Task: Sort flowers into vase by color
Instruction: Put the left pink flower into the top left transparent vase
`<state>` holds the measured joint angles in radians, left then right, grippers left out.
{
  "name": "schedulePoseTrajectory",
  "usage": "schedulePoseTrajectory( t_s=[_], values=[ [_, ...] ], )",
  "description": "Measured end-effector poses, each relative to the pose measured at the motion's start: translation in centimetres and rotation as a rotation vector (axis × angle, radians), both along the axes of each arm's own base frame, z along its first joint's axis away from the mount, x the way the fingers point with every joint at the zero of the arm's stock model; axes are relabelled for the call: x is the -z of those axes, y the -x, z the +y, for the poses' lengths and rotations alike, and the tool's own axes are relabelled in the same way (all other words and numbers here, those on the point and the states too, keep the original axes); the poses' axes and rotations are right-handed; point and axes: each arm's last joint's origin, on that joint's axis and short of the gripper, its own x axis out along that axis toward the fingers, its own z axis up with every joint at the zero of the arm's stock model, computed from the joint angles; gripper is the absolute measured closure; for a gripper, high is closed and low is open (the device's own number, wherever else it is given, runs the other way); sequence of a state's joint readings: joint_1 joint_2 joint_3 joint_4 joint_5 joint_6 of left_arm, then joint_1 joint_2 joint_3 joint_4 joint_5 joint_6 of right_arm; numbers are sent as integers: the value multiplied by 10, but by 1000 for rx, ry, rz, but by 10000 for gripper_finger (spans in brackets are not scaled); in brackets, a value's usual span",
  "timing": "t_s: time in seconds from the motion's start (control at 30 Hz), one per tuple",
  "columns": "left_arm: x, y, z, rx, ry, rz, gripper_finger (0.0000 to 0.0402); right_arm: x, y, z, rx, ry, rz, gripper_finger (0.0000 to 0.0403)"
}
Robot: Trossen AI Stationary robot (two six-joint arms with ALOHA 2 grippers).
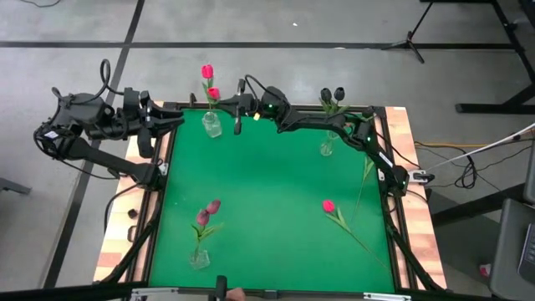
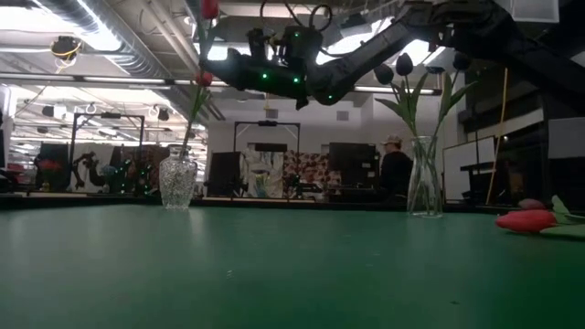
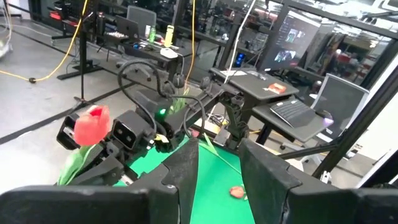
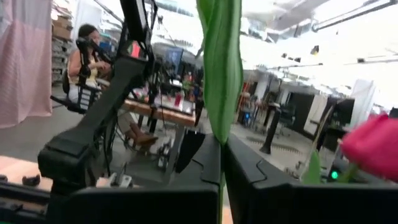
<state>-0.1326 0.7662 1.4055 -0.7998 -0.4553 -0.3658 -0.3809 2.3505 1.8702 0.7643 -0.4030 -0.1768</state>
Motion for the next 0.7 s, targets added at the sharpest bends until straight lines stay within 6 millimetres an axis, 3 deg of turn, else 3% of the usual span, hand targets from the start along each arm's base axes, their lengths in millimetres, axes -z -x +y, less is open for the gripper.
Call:
schedulePoseTrajectory(
  t_s=[0.53, 0.7],
  values=[
    [0, 0, 0, -5, 19, -6, 287, 7, -2, -2, 59, -38, 64, 370],
    [0, 0, 0, -5, 23, -8, 287, 8, -2, -2, 57, -58, 76, 319]
  ],
)
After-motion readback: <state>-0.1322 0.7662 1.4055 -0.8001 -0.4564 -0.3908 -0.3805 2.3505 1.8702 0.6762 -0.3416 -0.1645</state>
